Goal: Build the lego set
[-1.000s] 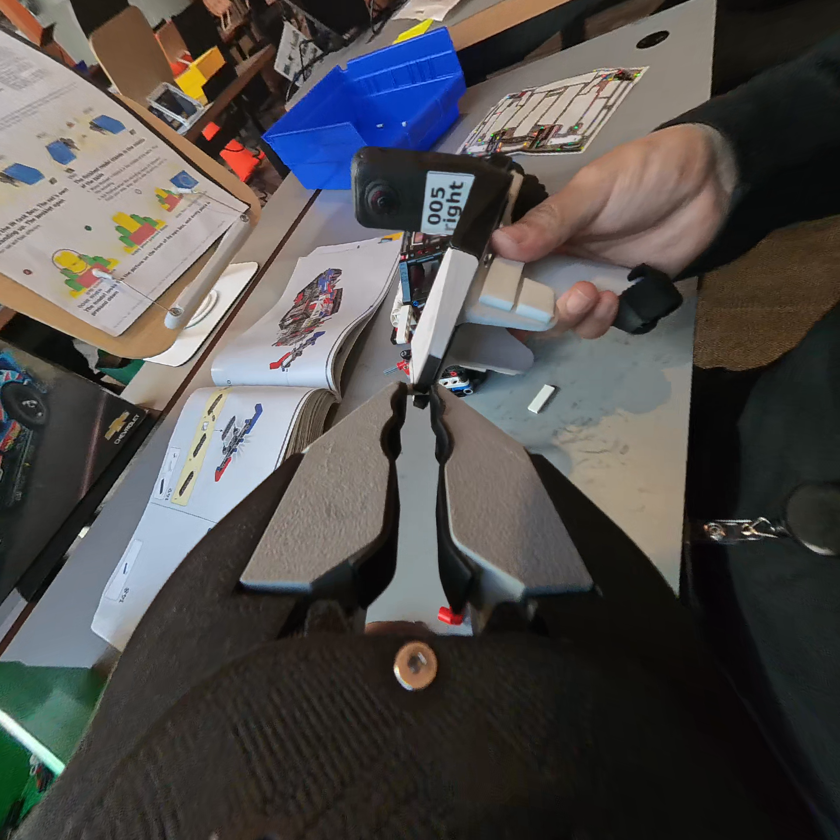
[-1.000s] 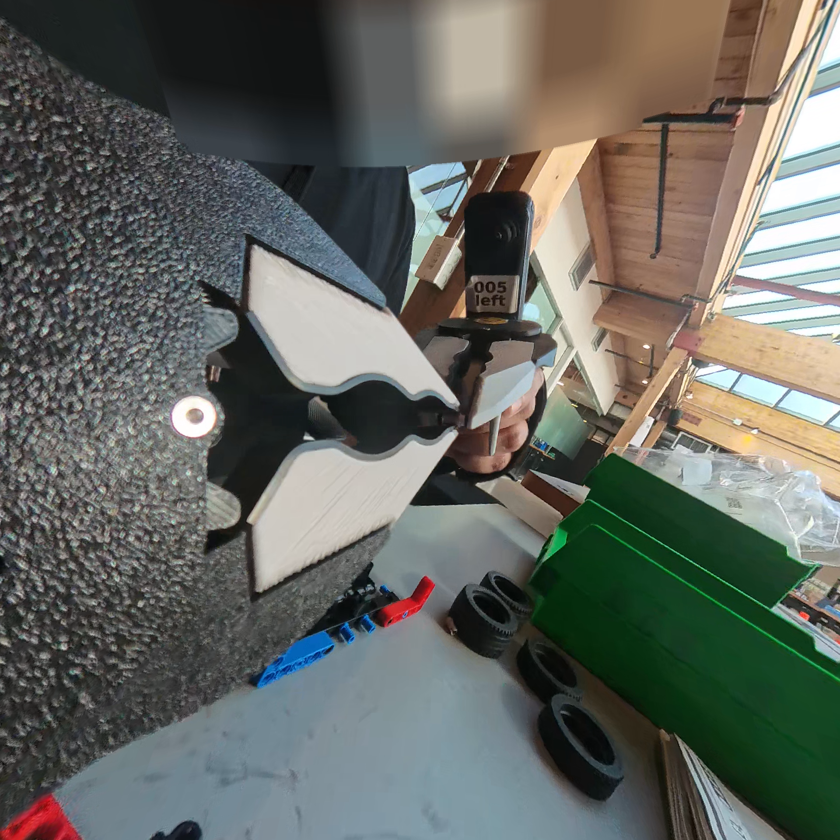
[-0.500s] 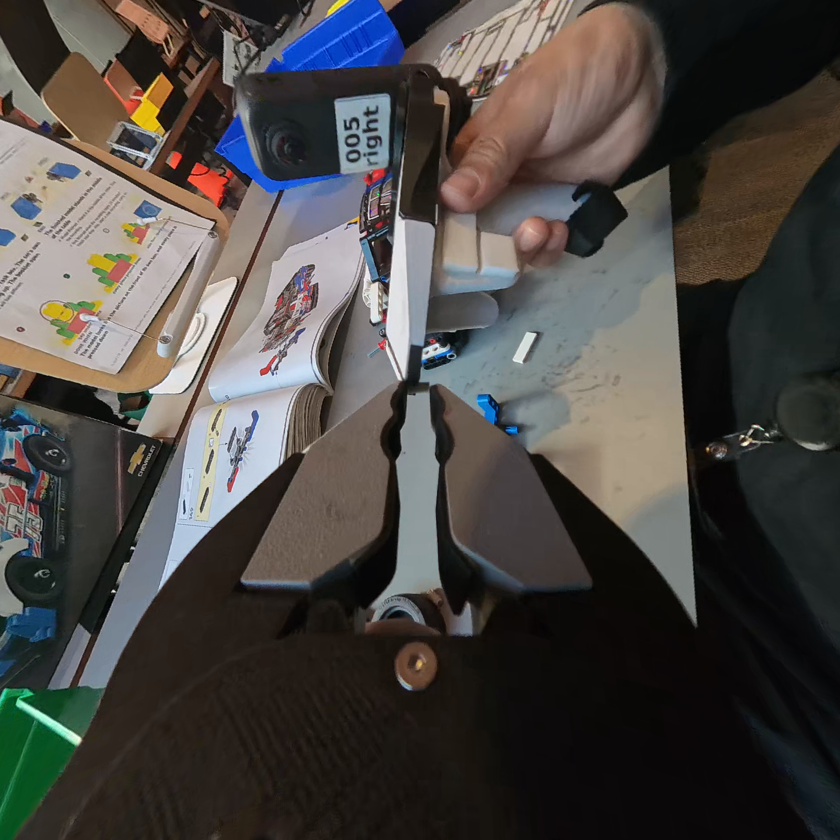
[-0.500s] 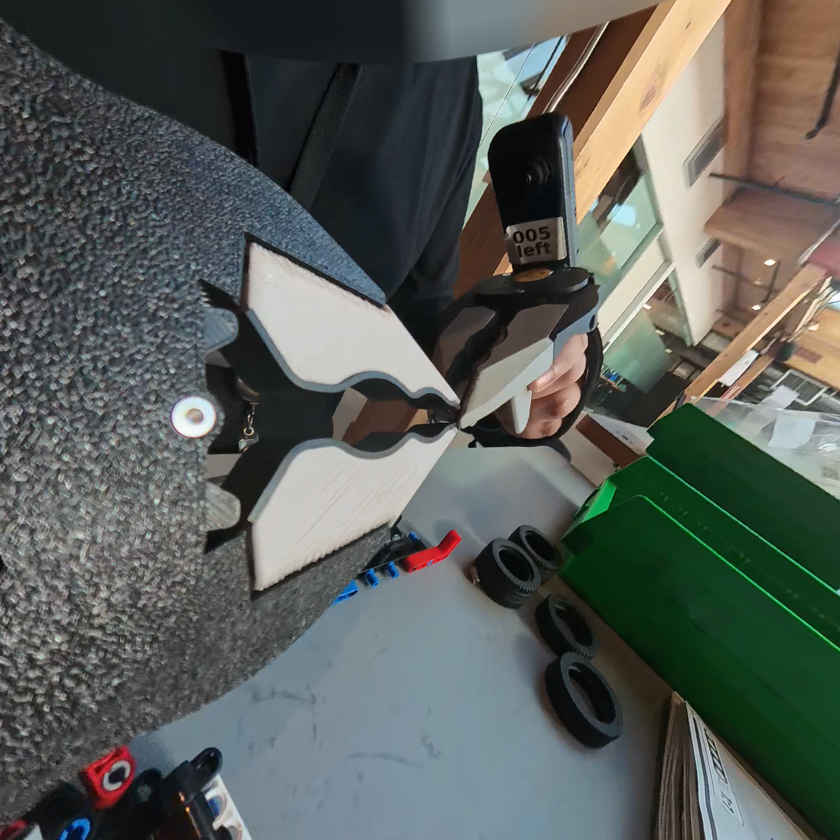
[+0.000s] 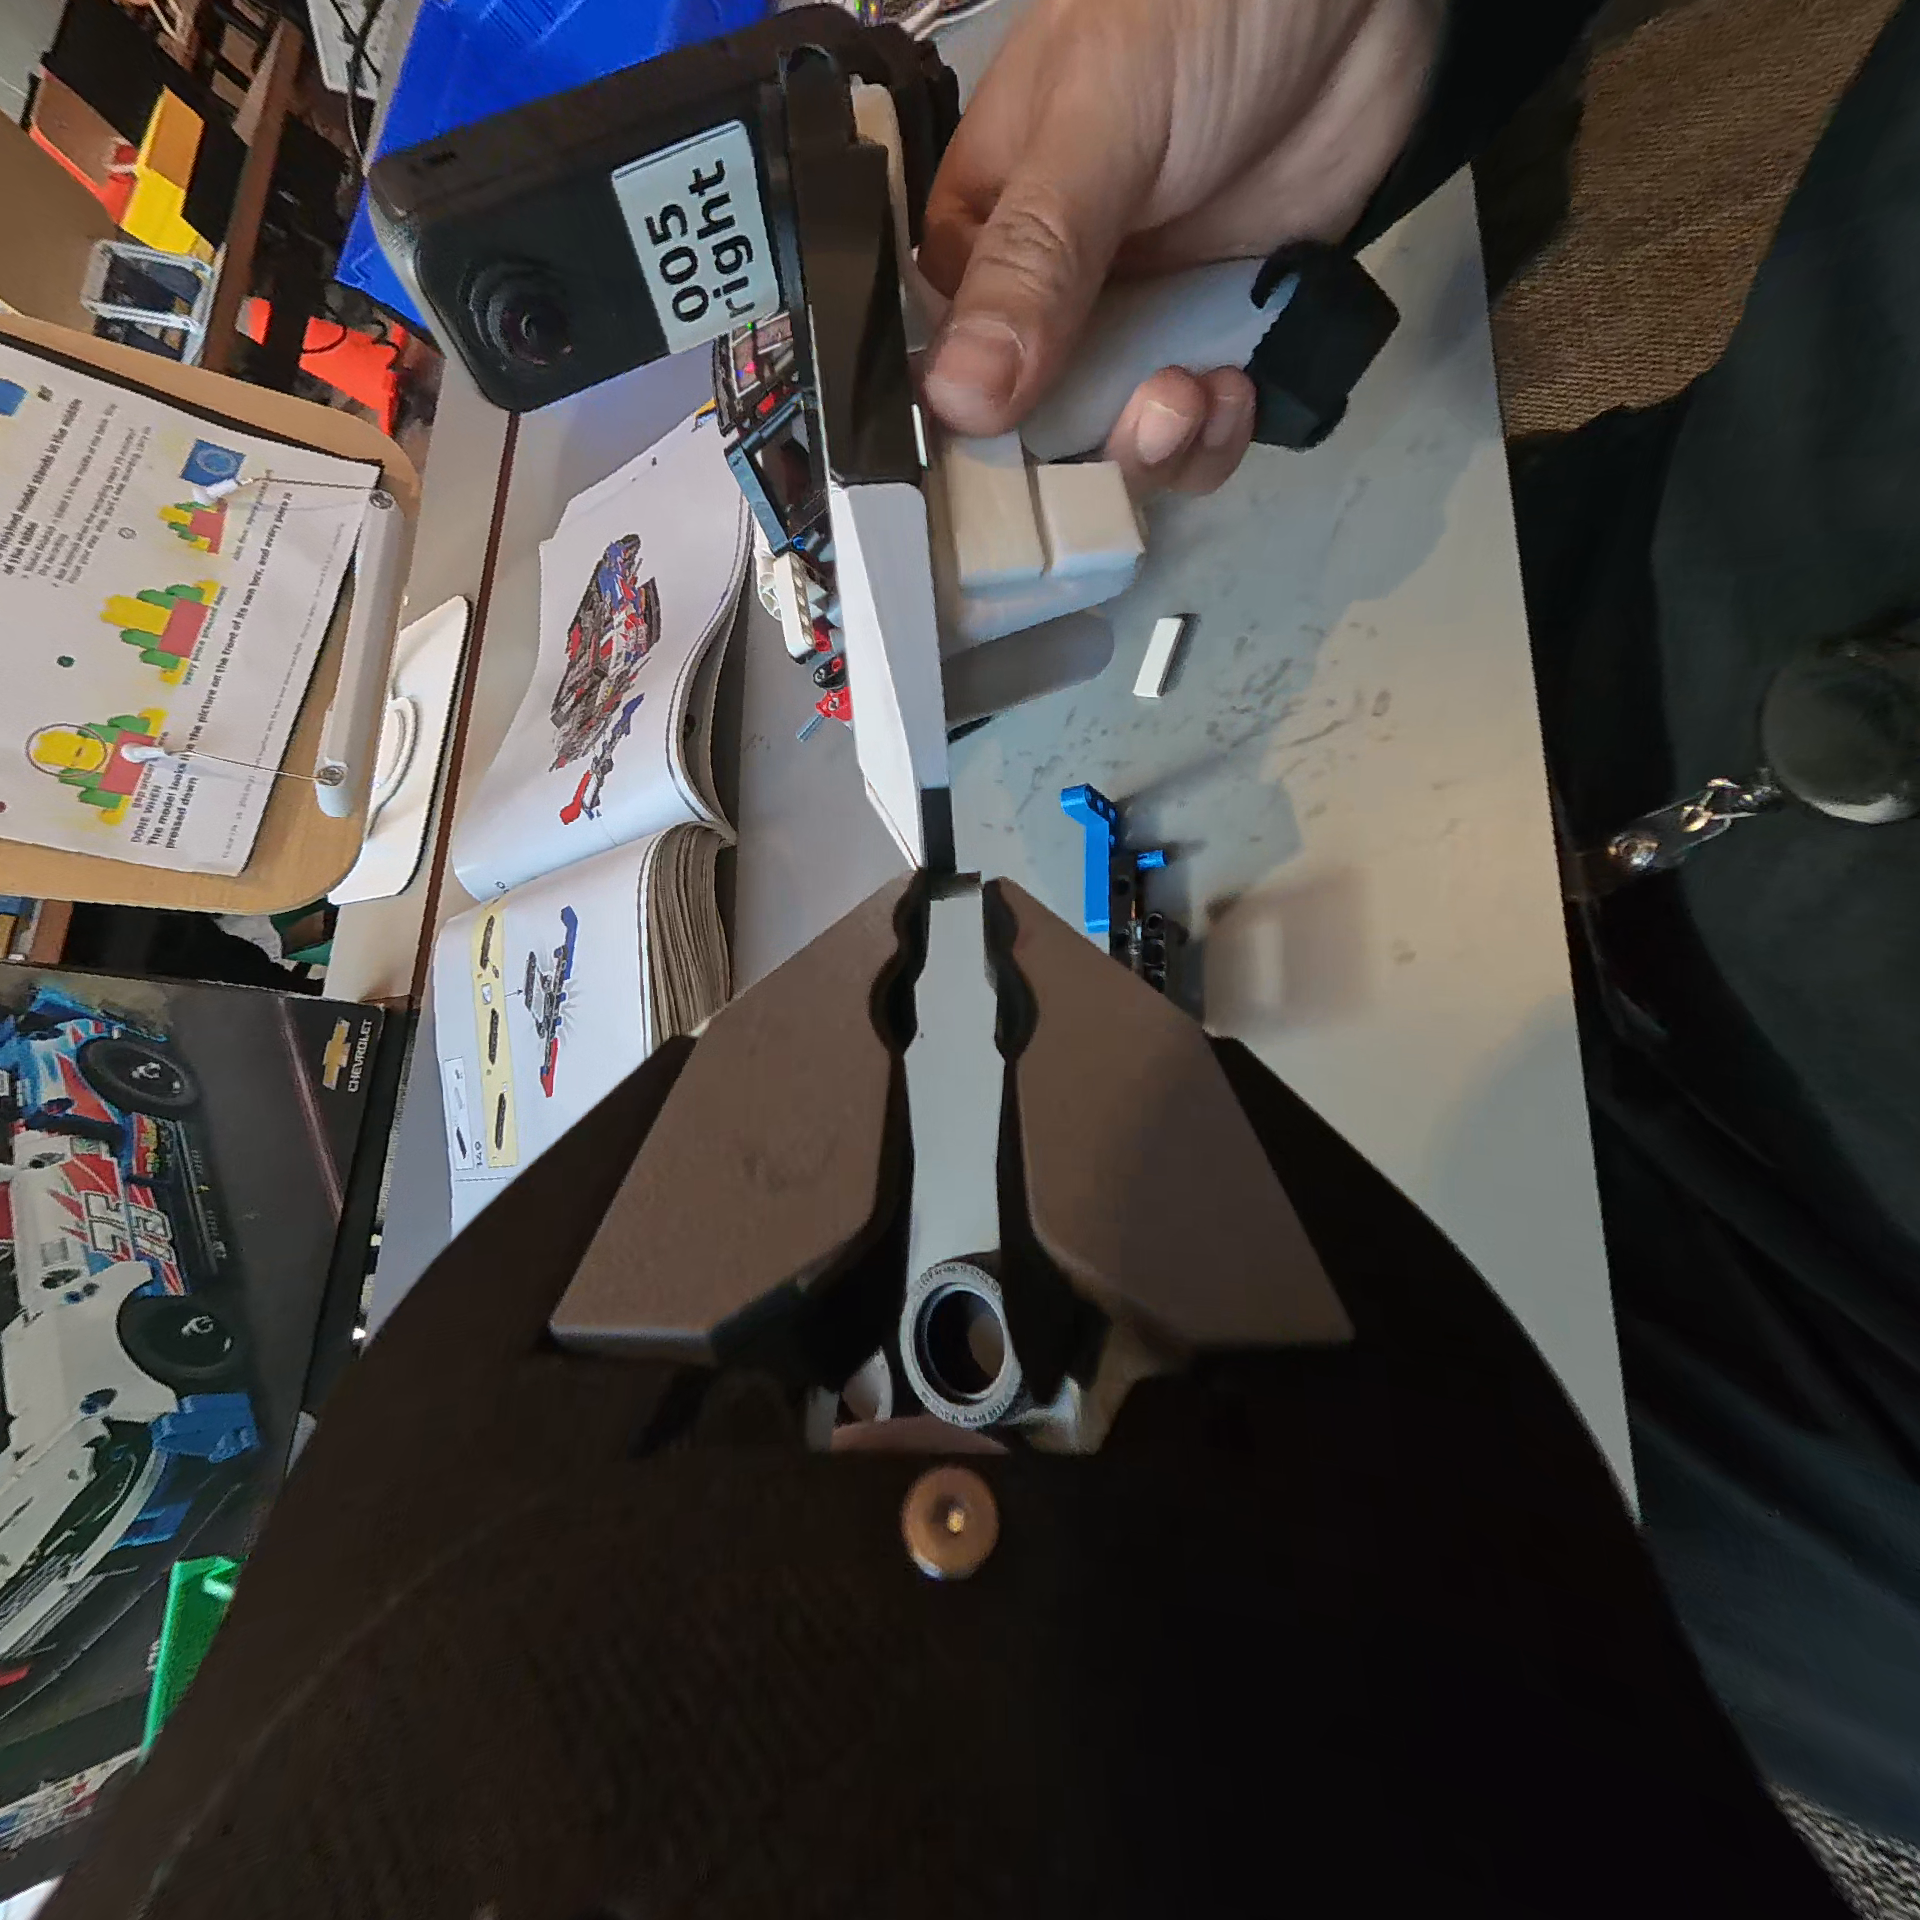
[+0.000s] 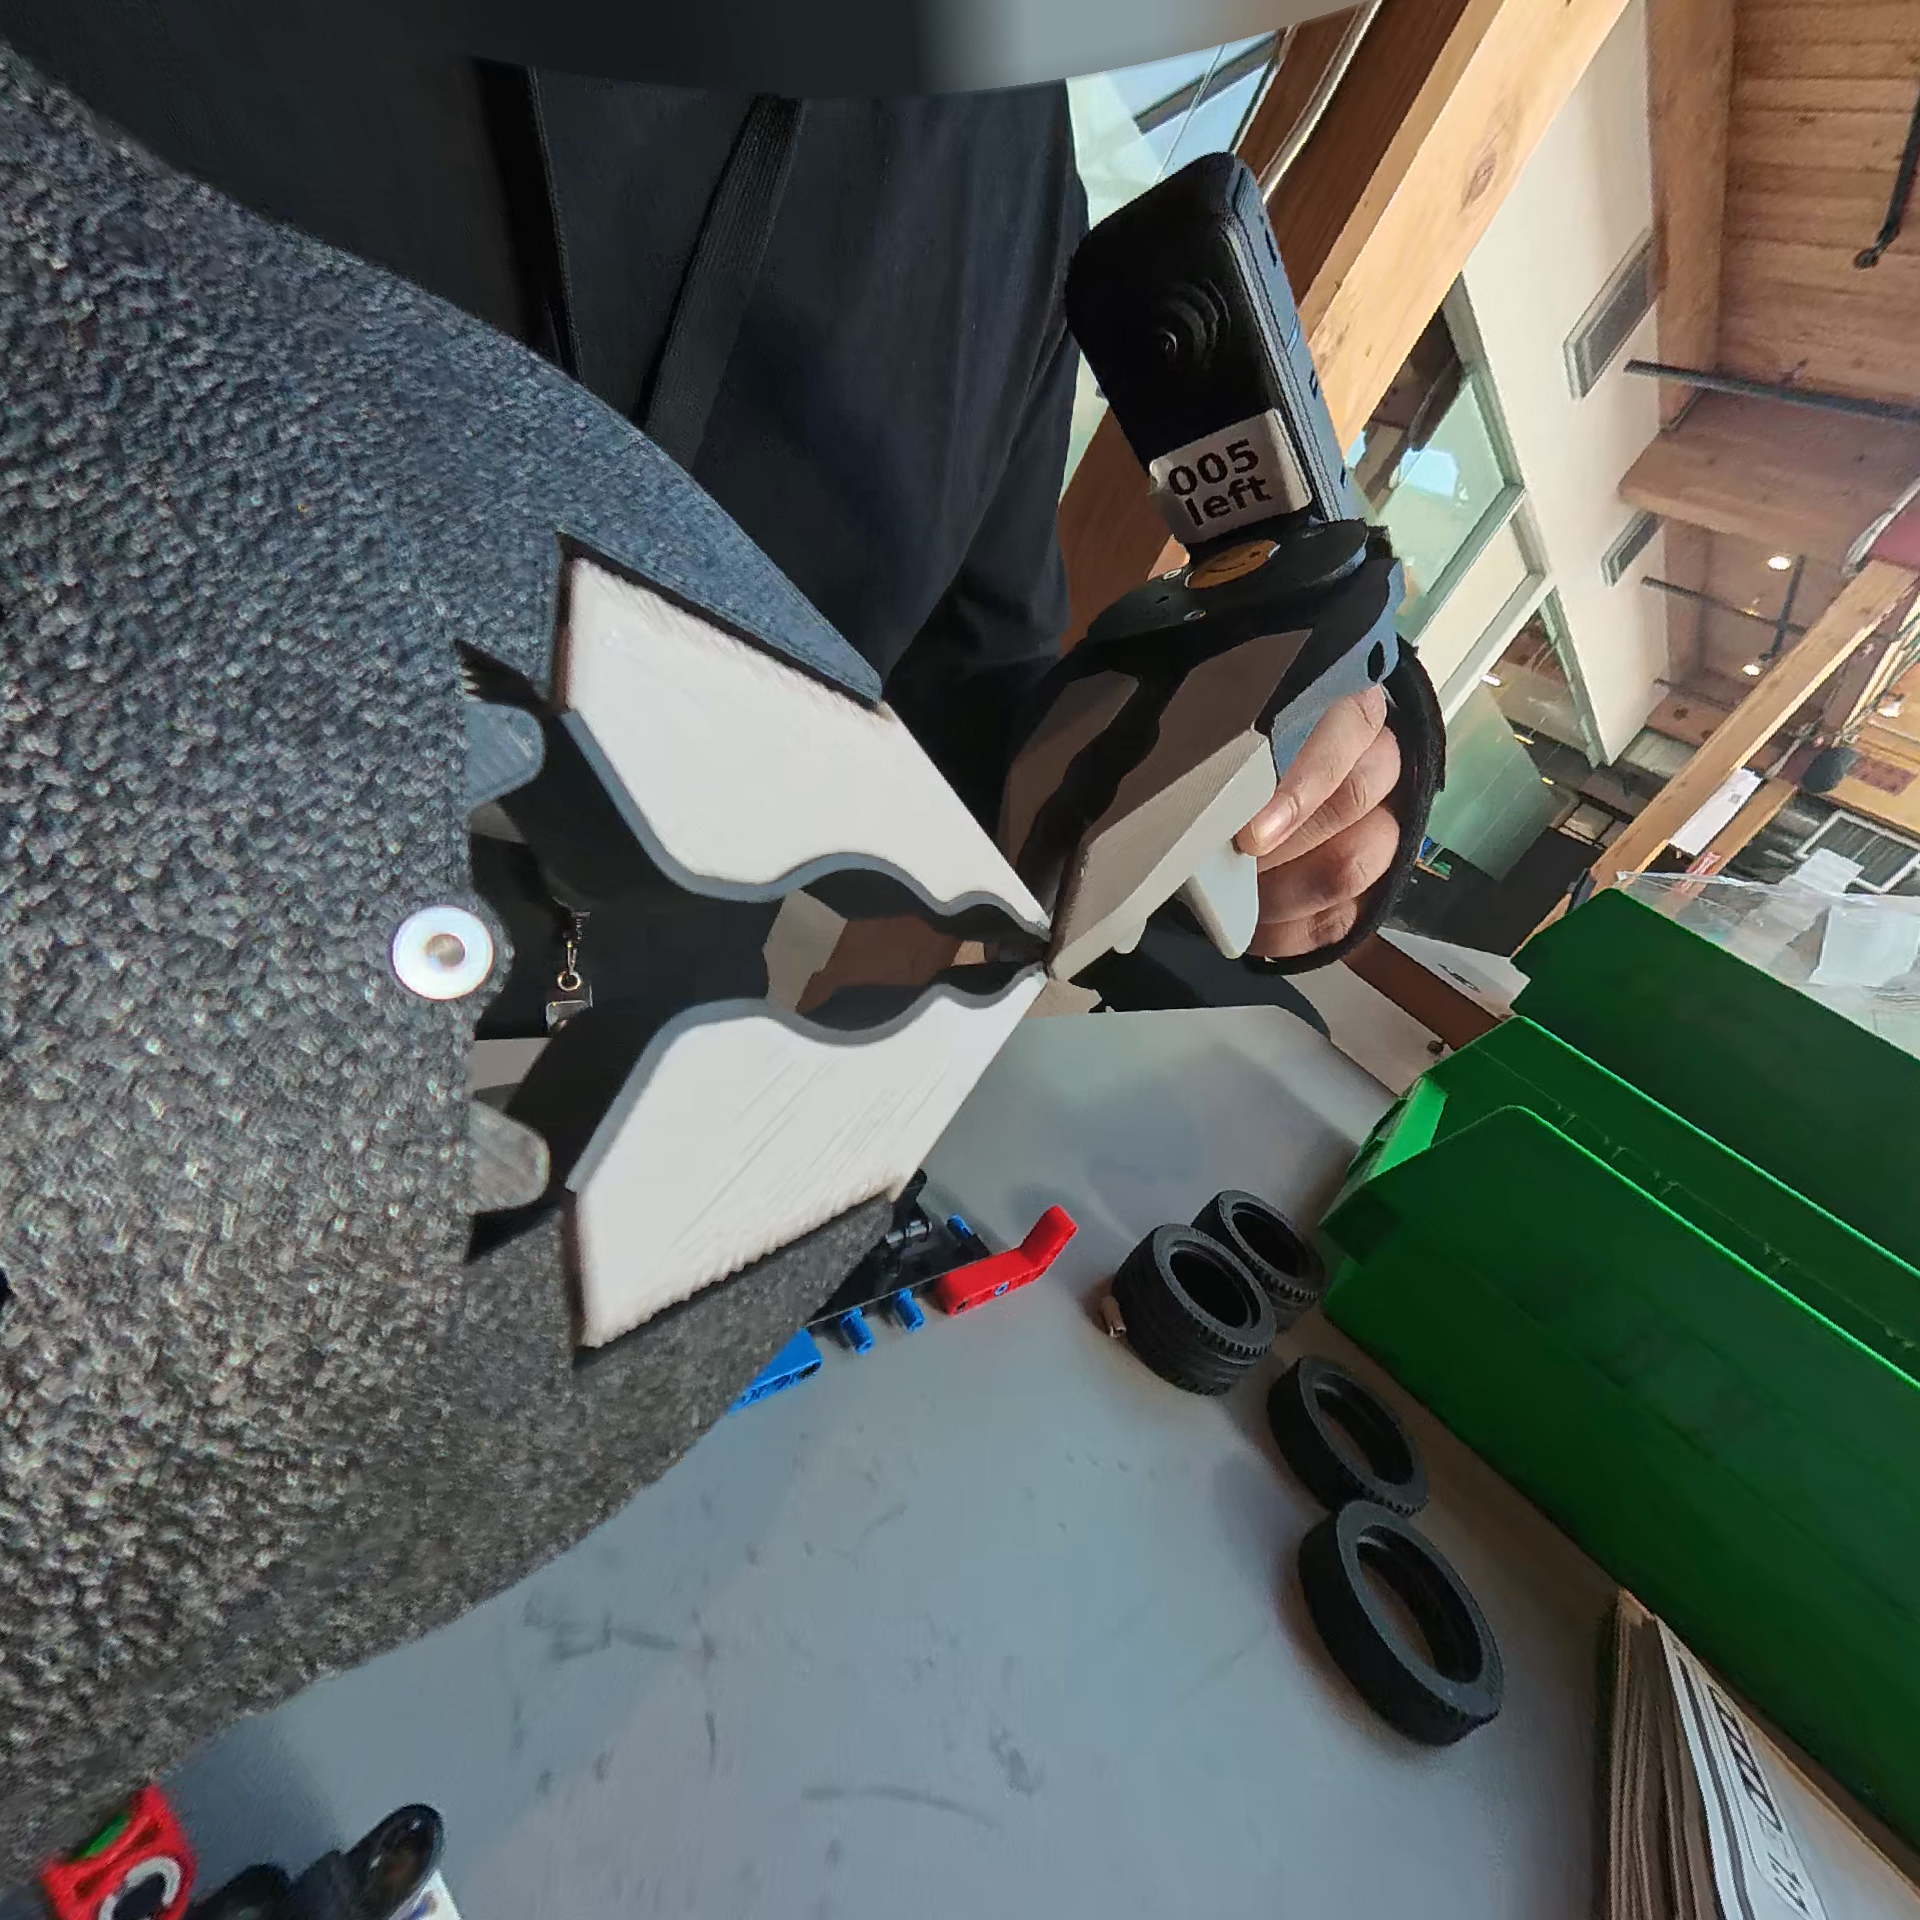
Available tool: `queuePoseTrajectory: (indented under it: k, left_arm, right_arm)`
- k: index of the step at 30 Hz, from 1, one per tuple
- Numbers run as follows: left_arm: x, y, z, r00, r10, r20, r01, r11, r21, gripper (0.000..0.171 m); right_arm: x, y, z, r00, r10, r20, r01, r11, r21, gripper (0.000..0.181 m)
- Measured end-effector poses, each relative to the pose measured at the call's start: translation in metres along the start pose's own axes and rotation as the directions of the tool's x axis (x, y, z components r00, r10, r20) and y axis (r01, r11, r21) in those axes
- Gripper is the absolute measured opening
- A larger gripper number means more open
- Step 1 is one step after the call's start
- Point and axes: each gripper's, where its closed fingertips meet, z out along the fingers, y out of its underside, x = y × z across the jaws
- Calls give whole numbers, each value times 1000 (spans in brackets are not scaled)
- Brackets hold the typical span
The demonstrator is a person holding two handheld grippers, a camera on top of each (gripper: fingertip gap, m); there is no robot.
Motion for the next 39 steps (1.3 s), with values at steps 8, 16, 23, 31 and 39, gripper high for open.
queuePoseTrajectory:
  k: [8, 16, 23, 31, 39]
  left_arm:
    - [-6, 3, 4, 985, -170, 11, 169, 983, 66, 7]
    - [-6, 11, 9, 977, -213, 13, 212, 976, 57, 7]
    - [-7, 15, 10, 989, -143, 38, 143, 990, 3, 7]
    - [-10, 16, 14, 994, -77, 81, 80, 996, -41, 7]
    - [-10, 19, 20, 994, -66, 83, 72, 995, -67, 7]
  right_arm:
    - [3, -6, -3, 994, 92, 64, -98, 991, 96, 0]
    - [11, -6, -1, 993, 114, 43, -118, 987, 106, 0]
    - [15, -8, -1, 998, 27, -56, -24, 999, 46, 7]
    - [24, -6, 4, 994, 21, -112, -19, 1000, 22, 13]
    - [26, -7, 3, 993, 4, -117, -1, 1000, 29, 10]
